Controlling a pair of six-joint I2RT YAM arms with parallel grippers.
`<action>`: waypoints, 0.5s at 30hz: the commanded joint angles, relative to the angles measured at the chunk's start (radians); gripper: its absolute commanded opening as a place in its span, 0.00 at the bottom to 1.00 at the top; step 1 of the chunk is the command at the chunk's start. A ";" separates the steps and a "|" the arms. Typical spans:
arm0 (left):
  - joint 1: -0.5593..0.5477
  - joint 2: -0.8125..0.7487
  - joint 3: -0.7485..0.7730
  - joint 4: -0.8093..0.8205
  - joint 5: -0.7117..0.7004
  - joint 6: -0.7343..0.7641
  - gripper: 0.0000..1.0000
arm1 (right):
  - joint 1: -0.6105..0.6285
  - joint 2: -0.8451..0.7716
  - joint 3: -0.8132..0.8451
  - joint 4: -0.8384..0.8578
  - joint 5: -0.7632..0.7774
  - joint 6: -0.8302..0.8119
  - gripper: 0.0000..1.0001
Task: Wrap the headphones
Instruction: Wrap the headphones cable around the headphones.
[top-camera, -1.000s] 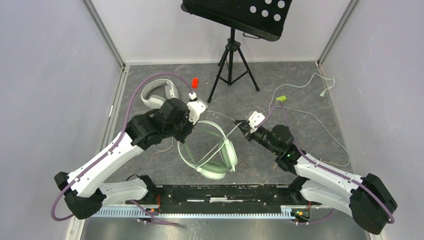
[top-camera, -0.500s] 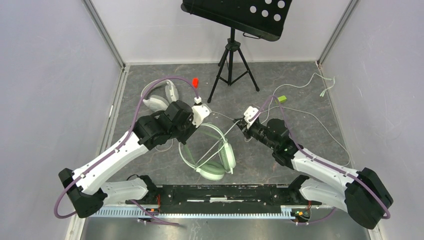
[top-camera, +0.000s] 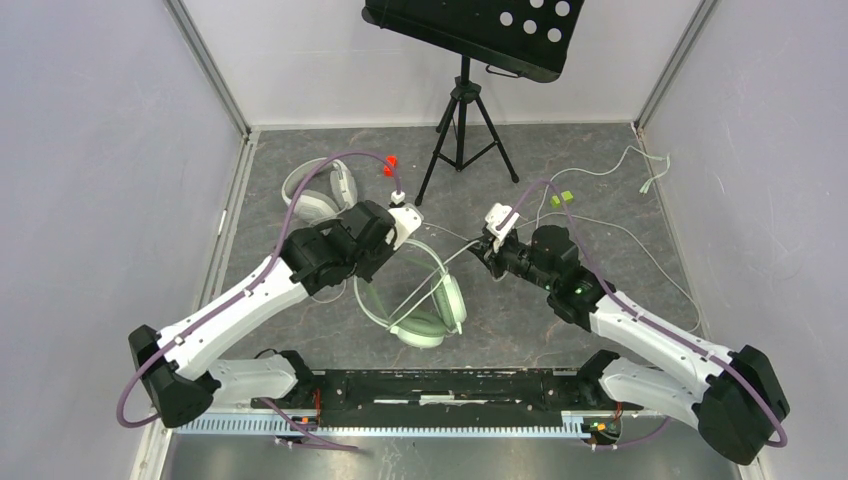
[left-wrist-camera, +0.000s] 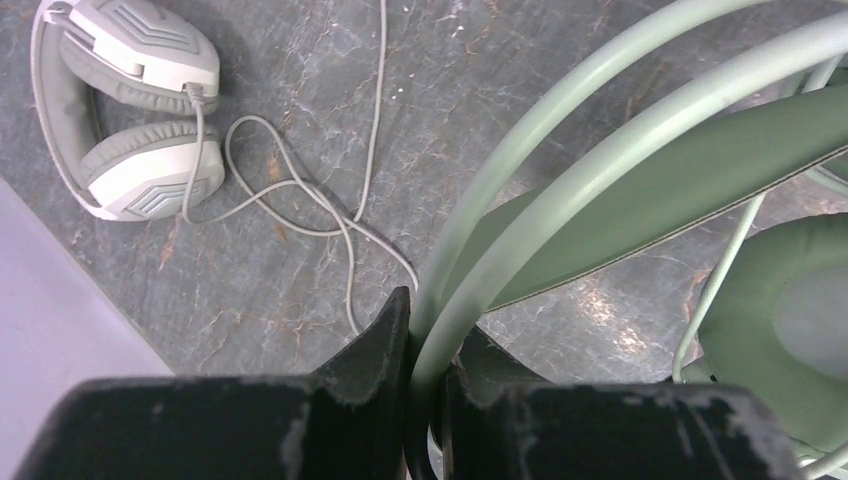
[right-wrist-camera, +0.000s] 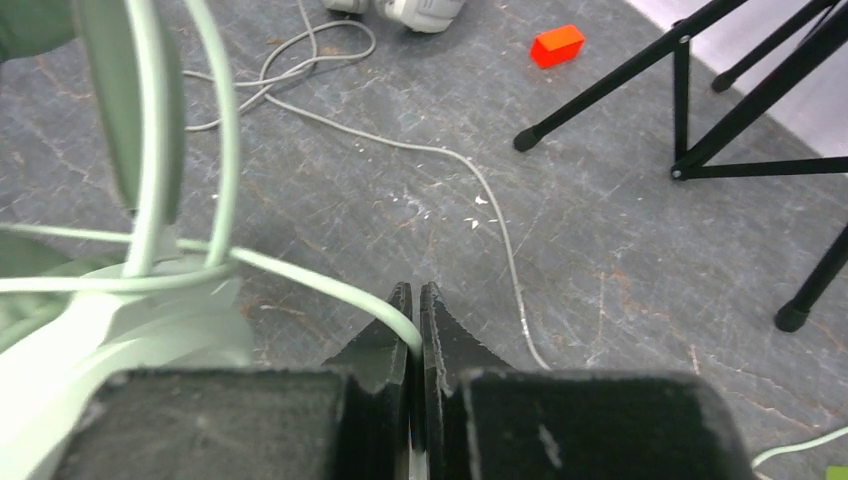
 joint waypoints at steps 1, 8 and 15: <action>-0.003 0.010 0.030 -0.066 -0.103 0.020 0.06 | -0.019 -0.037 0.077 -0.029 -0.054 0.050 0.03; -0.003 0.026 0.040 -0.064 -0.135 0.005 0.05 | -0.019 -0.015 0.110 -0.039 -0.265 0.163 0.09; -0.003 0.067 0.075 -0.065 -0.157 -0.032 0.05 | -0.019 0.043 0.095 0.115 -0.450 0.359 0.11</action>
